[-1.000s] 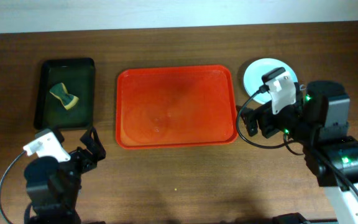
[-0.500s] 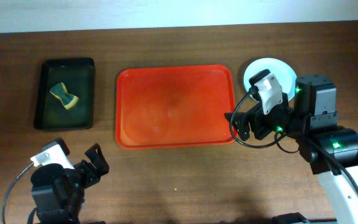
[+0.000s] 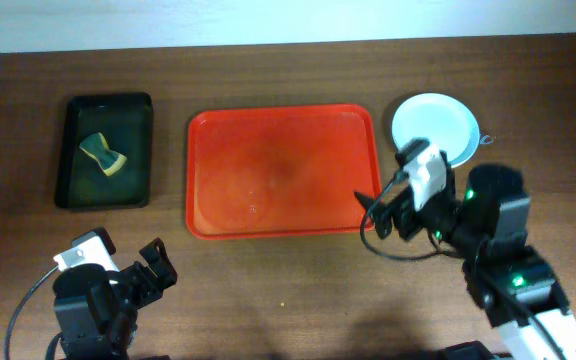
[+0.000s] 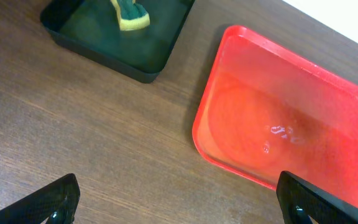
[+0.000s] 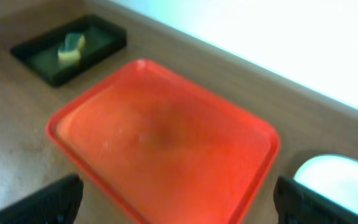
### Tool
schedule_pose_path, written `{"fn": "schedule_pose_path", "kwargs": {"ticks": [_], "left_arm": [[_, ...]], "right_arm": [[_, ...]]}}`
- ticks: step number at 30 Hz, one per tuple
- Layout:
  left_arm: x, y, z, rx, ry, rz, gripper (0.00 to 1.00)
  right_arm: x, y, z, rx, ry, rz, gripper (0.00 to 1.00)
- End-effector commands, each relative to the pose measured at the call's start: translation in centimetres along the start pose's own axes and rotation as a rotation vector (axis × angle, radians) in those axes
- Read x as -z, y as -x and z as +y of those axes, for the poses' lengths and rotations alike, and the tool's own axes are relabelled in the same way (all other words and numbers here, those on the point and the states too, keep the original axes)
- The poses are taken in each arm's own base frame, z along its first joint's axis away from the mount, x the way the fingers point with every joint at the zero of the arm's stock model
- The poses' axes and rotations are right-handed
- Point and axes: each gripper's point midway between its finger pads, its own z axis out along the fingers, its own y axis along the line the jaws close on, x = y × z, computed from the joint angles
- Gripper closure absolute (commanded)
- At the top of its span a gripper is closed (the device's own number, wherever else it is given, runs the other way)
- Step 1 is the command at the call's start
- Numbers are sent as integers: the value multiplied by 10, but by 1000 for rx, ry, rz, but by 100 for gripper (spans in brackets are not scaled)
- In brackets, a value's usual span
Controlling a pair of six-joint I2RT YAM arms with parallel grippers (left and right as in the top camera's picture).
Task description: Clean dirty plates on tray and stack at the side
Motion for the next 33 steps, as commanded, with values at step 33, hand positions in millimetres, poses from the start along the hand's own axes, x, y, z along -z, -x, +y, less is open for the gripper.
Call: {"fn": "schedule_pose_path", "kwargs": {"ticks": [33], "left_arm": [[0, 0, 1, -17, 3, -7, 1]], "right_arm": [[53, -130, -53, -79, -548, -296, 1]]}}
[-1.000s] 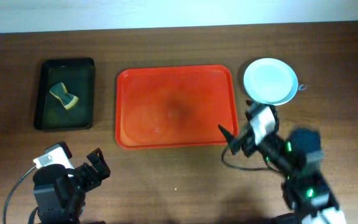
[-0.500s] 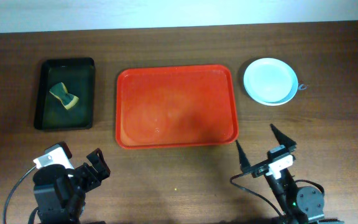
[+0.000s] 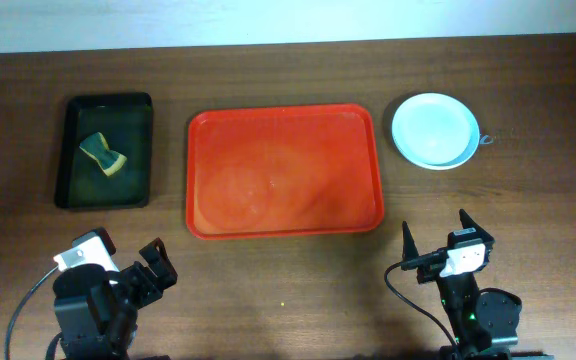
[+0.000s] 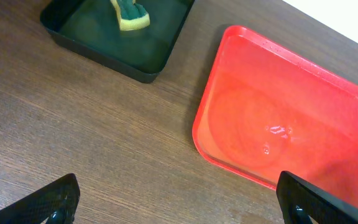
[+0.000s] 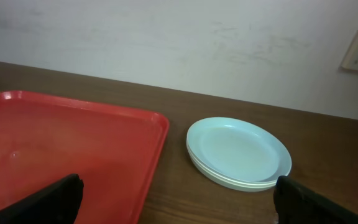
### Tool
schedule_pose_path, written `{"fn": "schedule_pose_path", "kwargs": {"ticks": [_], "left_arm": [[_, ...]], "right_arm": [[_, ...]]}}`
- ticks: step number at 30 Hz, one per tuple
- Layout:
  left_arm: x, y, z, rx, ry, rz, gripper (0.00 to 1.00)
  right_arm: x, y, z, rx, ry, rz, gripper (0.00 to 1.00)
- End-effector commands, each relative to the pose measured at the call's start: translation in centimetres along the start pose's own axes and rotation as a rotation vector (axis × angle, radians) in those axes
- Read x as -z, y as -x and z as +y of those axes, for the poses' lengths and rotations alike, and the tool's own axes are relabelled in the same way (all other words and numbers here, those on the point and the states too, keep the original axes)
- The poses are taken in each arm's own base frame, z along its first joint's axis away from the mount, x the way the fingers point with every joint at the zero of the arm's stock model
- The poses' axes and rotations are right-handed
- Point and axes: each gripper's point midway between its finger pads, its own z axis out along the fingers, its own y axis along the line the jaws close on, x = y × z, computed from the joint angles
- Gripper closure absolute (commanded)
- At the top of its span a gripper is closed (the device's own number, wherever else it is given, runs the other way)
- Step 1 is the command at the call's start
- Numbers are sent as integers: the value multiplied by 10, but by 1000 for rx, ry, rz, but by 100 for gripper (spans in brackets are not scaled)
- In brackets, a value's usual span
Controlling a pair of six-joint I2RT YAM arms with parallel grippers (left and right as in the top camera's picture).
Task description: Clean dirty plates on tray and stack at the side
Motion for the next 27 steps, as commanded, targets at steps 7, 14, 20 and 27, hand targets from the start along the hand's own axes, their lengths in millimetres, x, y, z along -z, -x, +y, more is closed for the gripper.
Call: {"fn": "schedule_pose_path", "kwargs": {"ticks": [7, 14, 20, 27], "left_arm": [[0, 0, 1, -16, 4, -5, 1], [0, 0, 1, -16, 4, -5, 1], [0, 0, 1, -16, 4, -5, 0], [1, 1, 4, -22, 28, -12, 1]], "right_arm": [[0, -3, -3, -10, -18, 5, 1], [0, -3, -3, -9, -18, 4, 1], [0, -3, -3, -9, -18, 4, 1], [0, -3, -3, -9, -18, 4, 1]]}}
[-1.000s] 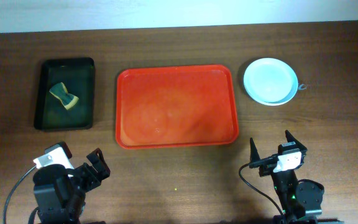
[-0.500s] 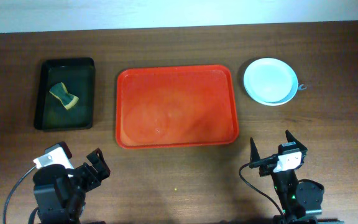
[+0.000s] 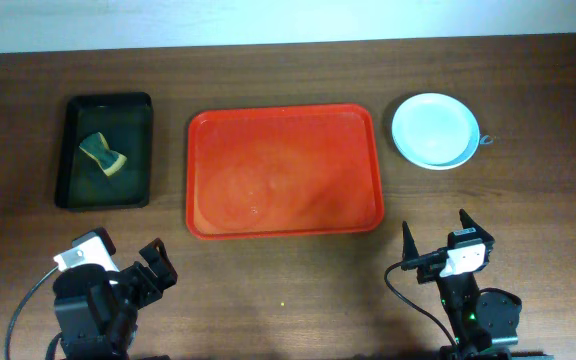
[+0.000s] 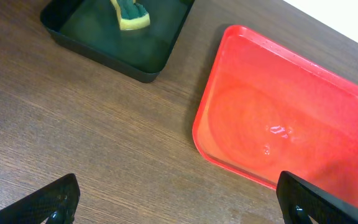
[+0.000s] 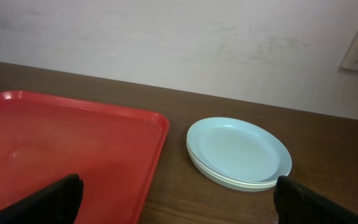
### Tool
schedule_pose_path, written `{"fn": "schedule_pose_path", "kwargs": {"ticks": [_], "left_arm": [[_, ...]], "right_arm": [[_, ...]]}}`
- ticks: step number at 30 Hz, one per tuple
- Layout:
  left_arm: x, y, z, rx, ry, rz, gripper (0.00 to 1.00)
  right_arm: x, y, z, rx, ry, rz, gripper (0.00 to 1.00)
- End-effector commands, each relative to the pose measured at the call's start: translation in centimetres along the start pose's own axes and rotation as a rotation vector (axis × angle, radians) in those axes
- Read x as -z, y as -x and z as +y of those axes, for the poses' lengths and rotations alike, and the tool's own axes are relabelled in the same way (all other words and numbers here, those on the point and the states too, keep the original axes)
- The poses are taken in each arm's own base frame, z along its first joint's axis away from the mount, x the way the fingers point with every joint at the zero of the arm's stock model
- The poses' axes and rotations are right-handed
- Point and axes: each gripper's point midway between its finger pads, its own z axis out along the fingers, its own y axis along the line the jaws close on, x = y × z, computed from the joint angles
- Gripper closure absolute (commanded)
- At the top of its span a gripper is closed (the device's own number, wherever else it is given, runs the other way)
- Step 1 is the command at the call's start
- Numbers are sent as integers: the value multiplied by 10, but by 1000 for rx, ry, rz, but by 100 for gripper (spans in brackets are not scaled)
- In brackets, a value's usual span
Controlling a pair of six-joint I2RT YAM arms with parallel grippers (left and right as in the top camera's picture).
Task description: Clean dirty plates on tray and stack at the side
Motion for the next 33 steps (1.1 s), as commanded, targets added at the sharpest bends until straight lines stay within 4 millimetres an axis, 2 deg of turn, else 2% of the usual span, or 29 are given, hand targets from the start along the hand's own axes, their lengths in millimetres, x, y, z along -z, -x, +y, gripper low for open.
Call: {"fn": "schedule_pose_path", "kwargs": {"ticks": [1, 2, 5, 6, 7, 8, 9, 13, 16, 18, 19, 26, 28, 29, 33], "left_arm": [[0, 0, -1, -34, 4, -8, 1], [-2, -4, -6, -63, -18, 5, 1], [-20, -5, -35, -343, -158, -90, 0], [-29, -9, -60, -483, -304, -201, 1], [-32, -11, -74, -539, -388, -286, 1], [-35, -9, -84, -555, -448, -392, 1], [-38, -7, -85, -554, -460, -451, 0], [-41, -9, -85, -552, -497, -623, 1], [-38, -12, -82, -584, -483, -634, 0], [-44, -28, -75, -628, -460, -580, 1], [-39, -25, -74, -625, -457, -605, 0], [-45, -22, -65, -584, -406, -591, 1], [-53, -12, -41, -340, -303, -565, 1], [-53, -8, -35, -320, -270, -576, 1], [-53, -10, -37, -447, -250, -588, 1]], "right_arm": [[0, -3, -3, -9, -18, 4, 1], [0, -3, -3, -9, -18, 4, 1], [0, -3, -3, -9, -18, 4, 1], [0, -3, -3, -9, -18, 4, 1], [0, -3, -3, -9, -18, 4, 1], [0, -3, -3, -9, -18, 4, 1], [0, -3, -3, -9, -18, 4, 1], [0, -3, -3, -9, -18, 4, 1], [0, -3, -3, -9, -18, 4, 1], [0, -3, -3, -9, -18, 5, 1], [0, -3, -3, -9, -18, 4, 1], [0, -3, -3, -9, -18, 4, 1], [0, -3, -3, -9, -18, 4, 1], [0, -3, -3, -9, -18, 4, 1], [0, -3, -3, -9, -18, 4, 1]]}}
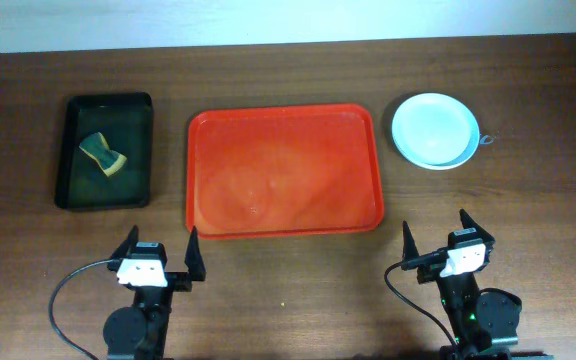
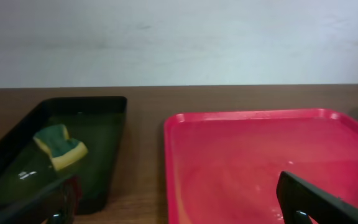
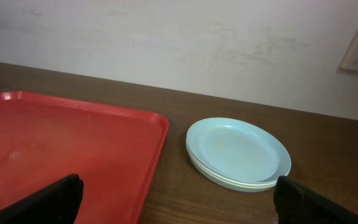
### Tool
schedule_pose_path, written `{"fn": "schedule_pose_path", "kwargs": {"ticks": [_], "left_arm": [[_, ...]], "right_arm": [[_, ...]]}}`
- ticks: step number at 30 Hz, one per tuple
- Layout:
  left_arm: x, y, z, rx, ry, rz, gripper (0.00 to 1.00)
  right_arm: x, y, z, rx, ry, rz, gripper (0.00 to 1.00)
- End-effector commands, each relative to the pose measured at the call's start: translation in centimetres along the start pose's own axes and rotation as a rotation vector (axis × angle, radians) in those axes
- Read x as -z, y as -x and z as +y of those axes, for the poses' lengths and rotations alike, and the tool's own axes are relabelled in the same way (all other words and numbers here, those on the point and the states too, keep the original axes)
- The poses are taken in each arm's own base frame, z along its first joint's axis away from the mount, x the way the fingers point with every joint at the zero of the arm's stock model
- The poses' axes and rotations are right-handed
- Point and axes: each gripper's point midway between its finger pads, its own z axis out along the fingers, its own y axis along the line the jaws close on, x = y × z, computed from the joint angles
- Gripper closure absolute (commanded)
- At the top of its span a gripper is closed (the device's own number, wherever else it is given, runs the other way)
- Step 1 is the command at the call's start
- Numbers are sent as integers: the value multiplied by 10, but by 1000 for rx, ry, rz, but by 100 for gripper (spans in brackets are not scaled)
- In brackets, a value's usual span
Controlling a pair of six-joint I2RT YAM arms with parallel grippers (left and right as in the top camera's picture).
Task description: Clean dirty plates on tray and stack at the side
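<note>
The red tray (image 1: pixel 283 170) lies mid-table with no plates on it, only a wet sheen; it also shows as the tray (image 2: pixel 253 162) and the tray (image 3: pixel 61 143). To its right sits a stack of pale blue plates (image 1: pixel 434 130), seen from the side as plates (image 3: pixel 238 152). My left gripper (image 1: pixel 160 250) stands open and empty in front of the tray's left front corner, left gripper (image 2: pixel 179 205). At the front right, short of the plates, my right gripper (image 1: pixel 435 240) is open and empty too, right gripper (image 3: pixel 179 199).
A black tub (image 1: pixel 105 150) with a green and yellow sponge (image 1: pixel 103 154) stands left of the tray, sponge (image 2: pixel 59 145). A small metal ring (image 1: pixel 485 140) lies by the plates. The wall runs along the table's far edge.
My left arm has moved from a turned pose at the front left to a spot facing the tray's left front corner, its camera now looking level. The right arm has not moved.
First my right gripper hung open by the tray's right edge, close to the stacked plates, while the left rested at the front left. Then the right was back at the front right and stayed there. The left has now come in line with it.
</note>
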Motion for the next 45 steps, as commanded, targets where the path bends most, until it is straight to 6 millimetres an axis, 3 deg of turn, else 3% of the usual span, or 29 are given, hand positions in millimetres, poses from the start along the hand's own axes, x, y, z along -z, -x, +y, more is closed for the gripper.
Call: {"fn": "schedule_pose_path", "kwargs": {"ticks": [1, 12, 22, 26, 45], "left_arm": [[0, -1, 6, -43, 33, 0, 1], [1, -1, 12, -84, 72, 1, 0], [1, 0, 22, -7, 126, -5, 1], [1, -1, 15, -104, 82, 4, 1], [1, 0, 15, -103, 82, -1, 1]], "right_arm": [[0, -4, -3, -10, -17, 6, 1], [0, -3, -3, -10, -17, 6, 1], [0, -3, -3, -10, -17, 6, 1], [0, -3, -3, -10, -17, 6, 1], [0, -3, -3, -10, -17, 6, 1]]}}
